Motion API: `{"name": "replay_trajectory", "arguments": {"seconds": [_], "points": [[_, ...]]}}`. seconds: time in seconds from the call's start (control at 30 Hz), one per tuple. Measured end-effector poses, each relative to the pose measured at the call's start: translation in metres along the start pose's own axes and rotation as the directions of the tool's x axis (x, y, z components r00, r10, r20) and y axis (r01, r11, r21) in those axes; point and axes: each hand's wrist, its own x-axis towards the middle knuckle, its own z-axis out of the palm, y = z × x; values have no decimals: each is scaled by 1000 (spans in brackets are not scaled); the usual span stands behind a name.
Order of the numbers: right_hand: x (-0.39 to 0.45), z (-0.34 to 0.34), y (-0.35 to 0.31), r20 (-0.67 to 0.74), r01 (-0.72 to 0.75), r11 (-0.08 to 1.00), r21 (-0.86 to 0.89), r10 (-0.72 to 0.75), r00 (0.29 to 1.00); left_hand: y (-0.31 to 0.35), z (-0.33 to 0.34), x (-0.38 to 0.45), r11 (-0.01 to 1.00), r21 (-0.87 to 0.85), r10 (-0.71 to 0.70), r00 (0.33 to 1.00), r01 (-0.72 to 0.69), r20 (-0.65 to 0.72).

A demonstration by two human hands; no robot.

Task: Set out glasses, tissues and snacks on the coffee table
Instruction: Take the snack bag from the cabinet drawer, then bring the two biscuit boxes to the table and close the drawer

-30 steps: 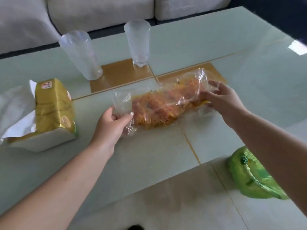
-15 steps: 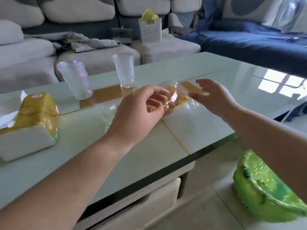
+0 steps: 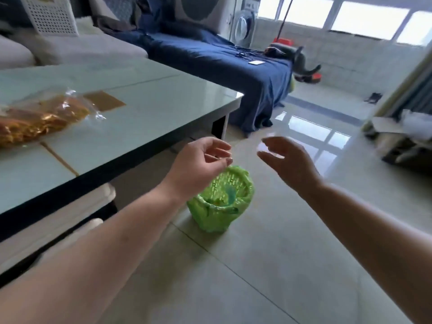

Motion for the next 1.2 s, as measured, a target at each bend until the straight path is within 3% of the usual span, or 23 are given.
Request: {"name": "replay_trajectory", "arguments": {"seconds": [0.2, 0.47, 0.6, 0.83, 1.0, 1.1, 1.2], "points": [[-148, -142, 57, -110, -279, 960, 38, 282, 953, 66, 139, -50, 991, -119, -20, 938, 65, 346], [-352, -274, 96, -314, -511, 838, 192, 546, 776, 157, 289, -149, 990, -111, 23, 685, 85, 728], [-431, -311, 99, -424, -556, 788, 264, 612, 667, 180, 344, -193, 984, -135, 47, 570, 113, 820], [-535, -350, 133, -515, -668, 635, 388, 751, 415, 197, 422, -253, 982, -119, 39, 466, 144, 884], [-582, -372, 181, -499, -744, 516, 423, 819, 284, 190, 484, -277, 989, -45, -14, 398, 138, 917], [-604, -377, 208, -434, -819, 419, 391, 869, 237, 187, 526, -287, 996, -3, -30, 352, 92, 936], [-618, -382, 228, -395, -892, 376, 250, 881, 260, 188, 569, -297, 999, 25, -36, 314, 40, 949]]}}
